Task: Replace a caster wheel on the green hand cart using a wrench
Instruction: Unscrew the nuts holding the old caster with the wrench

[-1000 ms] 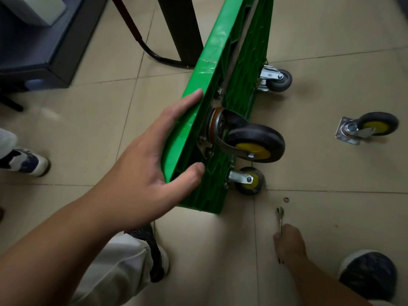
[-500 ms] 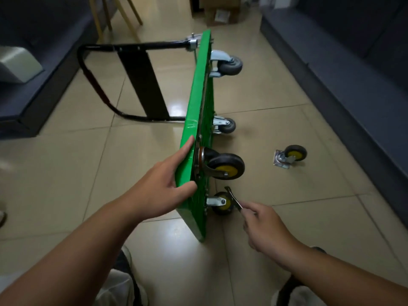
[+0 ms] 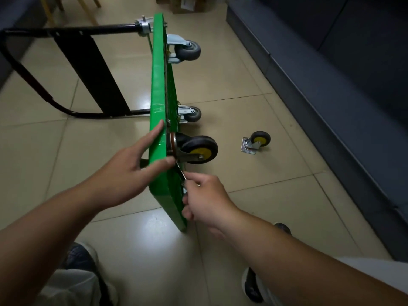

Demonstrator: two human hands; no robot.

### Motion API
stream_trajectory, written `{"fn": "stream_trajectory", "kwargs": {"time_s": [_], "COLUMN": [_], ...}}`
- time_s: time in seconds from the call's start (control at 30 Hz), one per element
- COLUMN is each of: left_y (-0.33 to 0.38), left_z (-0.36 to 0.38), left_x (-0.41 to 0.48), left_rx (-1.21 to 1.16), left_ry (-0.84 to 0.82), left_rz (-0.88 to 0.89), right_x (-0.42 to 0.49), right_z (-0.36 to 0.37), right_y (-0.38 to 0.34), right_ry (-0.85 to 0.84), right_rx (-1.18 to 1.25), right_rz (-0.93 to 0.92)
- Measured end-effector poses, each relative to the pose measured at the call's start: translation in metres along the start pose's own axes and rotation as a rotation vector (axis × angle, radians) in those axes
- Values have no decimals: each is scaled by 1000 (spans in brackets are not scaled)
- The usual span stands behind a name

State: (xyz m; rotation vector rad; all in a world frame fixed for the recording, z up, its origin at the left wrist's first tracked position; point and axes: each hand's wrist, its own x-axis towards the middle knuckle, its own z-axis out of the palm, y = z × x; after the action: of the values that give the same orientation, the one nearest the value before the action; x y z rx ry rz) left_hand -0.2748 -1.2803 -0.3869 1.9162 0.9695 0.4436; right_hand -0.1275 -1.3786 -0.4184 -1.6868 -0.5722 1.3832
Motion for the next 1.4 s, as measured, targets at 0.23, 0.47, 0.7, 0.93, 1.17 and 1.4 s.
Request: {"fn": "stream_trajectory", "kwargs": {"time_s": [0.23, 0.47, 0.7, 0.93, 1.17, 1.4], "left_y": [4, 2, 5, 3, 5, 0], "left_z": [0, 0, 2, 2, 4, 0], "left_x": [5, 4, 2, -1, -2, -4], "left_rx": [-225, -212, -162, 40, -1, -5], "left_ry": [15, -11, -50, -70, -94, -82], "left_rz": [-74, -73, -61, -6, -20, -37], "right_x": [8, 11, 7, 2, 7, 23], "right_z": [-10, -13, -14, -5, 3, 10], "right_y": [-12, -35, -41, -27, 26, 54], "right_ry": [-60, -205, -272, -70, 86, 177], "right_rx": [-1, 18, -15, -192, -421, -446], "right_rz": [83, 149, 195, 88, -275, -427]}}
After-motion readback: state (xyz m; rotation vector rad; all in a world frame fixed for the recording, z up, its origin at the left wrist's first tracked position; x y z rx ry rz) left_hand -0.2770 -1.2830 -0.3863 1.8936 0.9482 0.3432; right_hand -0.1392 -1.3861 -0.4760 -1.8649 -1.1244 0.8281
